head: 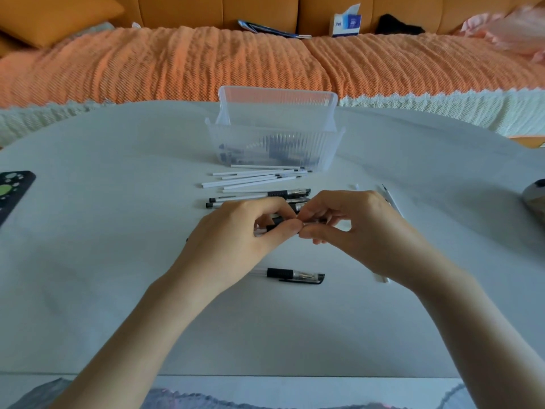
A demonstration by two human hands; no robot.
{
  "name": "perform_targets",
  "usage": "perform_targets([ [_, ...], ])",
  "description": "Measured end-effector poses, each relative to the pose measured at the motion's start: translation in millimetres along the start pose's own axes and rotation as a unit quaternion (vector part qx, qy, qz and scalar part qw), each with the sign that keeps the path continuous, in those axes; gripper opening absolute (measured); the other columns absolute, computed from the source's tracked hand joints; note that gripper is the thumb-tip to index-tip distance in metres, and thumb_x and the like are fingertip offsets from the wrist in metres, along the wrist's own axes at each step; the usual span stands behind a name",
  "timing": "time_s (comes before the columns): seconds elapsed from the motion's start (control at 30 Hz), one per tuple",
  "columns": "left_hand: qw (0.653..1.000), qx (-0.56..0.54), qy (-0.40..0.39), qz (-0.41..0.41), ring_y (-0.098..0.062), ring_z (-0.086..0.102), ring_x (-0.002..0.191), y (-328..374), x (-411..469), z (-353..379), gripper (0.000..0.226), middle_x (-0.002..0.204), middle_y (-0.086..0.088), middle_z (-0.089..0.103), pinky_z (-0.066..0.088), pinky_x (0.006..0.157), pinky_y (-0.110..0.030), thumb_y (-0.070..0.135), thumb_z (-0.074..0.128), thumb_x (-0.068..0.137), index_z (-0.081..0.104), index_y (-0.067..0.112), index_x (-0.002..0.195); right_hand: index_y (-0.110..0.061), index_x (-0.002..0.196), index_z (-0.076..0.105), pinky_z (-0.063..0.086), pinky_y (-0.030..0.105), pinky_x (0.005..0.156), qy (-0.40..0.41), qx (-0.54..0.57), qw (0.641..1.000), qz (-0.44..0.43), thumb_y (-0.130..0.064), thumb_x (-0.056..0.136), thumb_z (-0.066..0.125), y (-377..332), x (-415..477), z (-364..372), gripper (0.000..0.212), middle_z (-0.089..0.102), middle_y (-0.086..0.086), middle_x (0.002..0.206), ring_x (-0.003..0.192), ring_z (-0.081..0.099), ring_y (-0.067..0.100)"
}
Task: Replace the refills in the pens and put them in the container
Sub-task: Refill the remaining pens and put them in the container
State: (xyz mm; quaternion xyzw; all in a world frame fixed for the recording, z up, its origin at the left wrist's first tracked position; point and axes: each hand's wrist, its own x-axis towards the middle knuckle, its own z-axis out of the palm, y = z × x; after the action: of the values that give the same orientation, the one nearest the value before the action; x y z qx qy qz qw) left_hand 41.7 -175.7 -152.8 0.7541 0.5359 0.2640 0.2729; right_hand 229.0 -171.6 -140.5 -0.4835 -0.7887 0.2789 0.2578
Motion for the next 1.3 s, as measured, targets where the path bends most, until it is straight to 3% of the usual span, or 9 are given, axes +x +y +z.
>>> perform_targets([
  [0.23, 0.999, 0.028, 0.007, 0.023, 0.000, 0.050, 0.061, 0, -1, -3, 0.015, 0.066, 0.021, 0.056, 0.033, 0.053, -0.016, 0.050, 0.050, 0.085, 0.060, 0.039, 0.085, -0.023, 0.089, 0.066, 0.051, 0.026, 0.072, 0.015, 0.005, 1.000, -0.003, -0.020, 0.082, 0.069, -1, 0, -1, 0.007, 0.065, -0.013, 0.067, 0.067, 0.064, 0.009],
  [0.33, 0.997, 0.060, 0.001, 0.048, 0.004, 0.056, 0.072, -1, -2, 1, 0.013, 0.071, 0.020, 0.062, 0.043, 0.064, -0.017, 0.044, 0.049, 0.088, 0.060, 0.037, 0.089, -0.020, 0.087, 0.066, 0.051, 0.028, 0.069, -0.001, 0.015, 0.999, 0.029, -0.019, 0.083, 0.067, 1, 1, 0, 0.004, 0.067, -0.007, 0.068, 0.061, 0.062, 0.008],
  [0.43, 0.997, 0.051, 0.000, 0.057, 0.010, 0.053, 0.068, -1, -2, 3, 0.011, 0.071, 0.028, 0.057, 0.040, 0.065, -0.013, 0.042, 0.056, 0.087, 0.062, 0.034, 0.090, -0.021, 0.087, 0.068, 0.049, 0.020, 0.063, -0.012, 0.009, 0.999, 0.052, -0.024, 0.083, 0.065, 3, 1, -1, 0.006, 0.064, -0.011, 0.063, 0.058, 0.060, 0.006],
  [0.53, 0.998, 0.034, -0.007, 0.060, 0.001, 0.058, 0.065, -1, -2, 4, 0.014, 0.076, 0.019, 0.064, 0.047, 0.068, -0.025, 0.040, 0.055, 0.087, 0.063, 0.029, 0.088, -0.021, 0.087, 0.068, 0.044, 0.015, 0.061, -0.030, -0.023, 0.998, 0.057, -0.027, 0.085, 0.063, 4, 2, 1, 0.008, 0.059, -0.015, 0.056, 0.059, 0.057, 0.002],
  [0.73, 0.999, 0.013, 0.000, 0.046, -0.014, 0.049, 0.058, 4, -3, 6, 0.010, 0.059, 0.007, 0.054, 0.041, 0.059, -0.033, 0.035, 0.055, 0.090, 0.056, 0.028, 0.083, -0.030, 0.079, 0.060, 0.049, 0.027, 0.063, -0.043, -0.029, 0.998, 0.027, -0.024, 0.088, 0.060, 1, 1, 0, 0.011, 0.061, -0.011, 0.062, 0.057, 0.058, 0.007],
  [0.93, 1.000, -0.009, -0.009, 0.029, -0.014, 0.040, 0.056, 8, -3, 3, 0.009, 0.055, 0.007, 0.045, 0.030, 0.052, -0.028, 0.033, 0.057, 0.089, 0.057, 0.028, 0.081, -0.026, 0.084, 0.064, 0.043, 0.021, 0.056, -0.040, -0.033, 0.999, 0.008, -0.021, 0.088, 0.060, 0, -1, -2, 0.007, 0.059, -0.010, 0.064, 0.057, 0.054, 0.010],
  [1.13, 0.999, -0.007, -0.029, 0.023, -0.012, 0.039, 0.053, 5, -2, 1, 0.009, 0.052, 0.010, 0.045, 0.030, 0.052, -0.028, 0.035, 0.054, 0.090, 0.058, 0.032, 0.082, -0.026, 0.085, 0.065, 0.043, 0.023, 0.056, -0.036, -0.032, 0.999, 0.000, -0.018, 0.087, 0.061, 2, -3, -1, 0.009, 0.060, -0.009, 0.065, 0.057, 0.053, 0.010],
  [1.23, 0.999, -0.012, -0.021, 0.026, -0.009, 0.052, 0.064, -1, -3, -2, 0.013, 0.064, 0.014, 0.059, 0.040, 0.059, -0.025, 0.041, 0.050, 0.092, 0.063, 0.040, 0.093, -0.022, 0.086, 0.067, 0.043, 0.018, 0.059, 0.000, -0.026, 1.000, -0.011, -0.014, 0.085, 0.064, 3, -3, -8, 0.009, 0.063, -0.007, 0.064, 0.057, 0.054, 0.009],
  [1.3, 0.999, -0.013, -0.015, 0.034, -0.010, 0.050, 0.062, -5, -4, -2, 0.015, 0.064, 0.010, 0.057, 0.037, 0.058, -0.022, 0.042, 0.049, 0.092, 0.064, 0.040, 0.094, -0.019, 0.085, 0.067, 0.046, 0.019, 0.061, -0.008, -0.017, 1.000, -0.006, -0.014, 0.085, 0.065, 3, -3, -9, 0.005, 0.064, -0.005, 0.065, 0.057, 0.057, 0.010],
])
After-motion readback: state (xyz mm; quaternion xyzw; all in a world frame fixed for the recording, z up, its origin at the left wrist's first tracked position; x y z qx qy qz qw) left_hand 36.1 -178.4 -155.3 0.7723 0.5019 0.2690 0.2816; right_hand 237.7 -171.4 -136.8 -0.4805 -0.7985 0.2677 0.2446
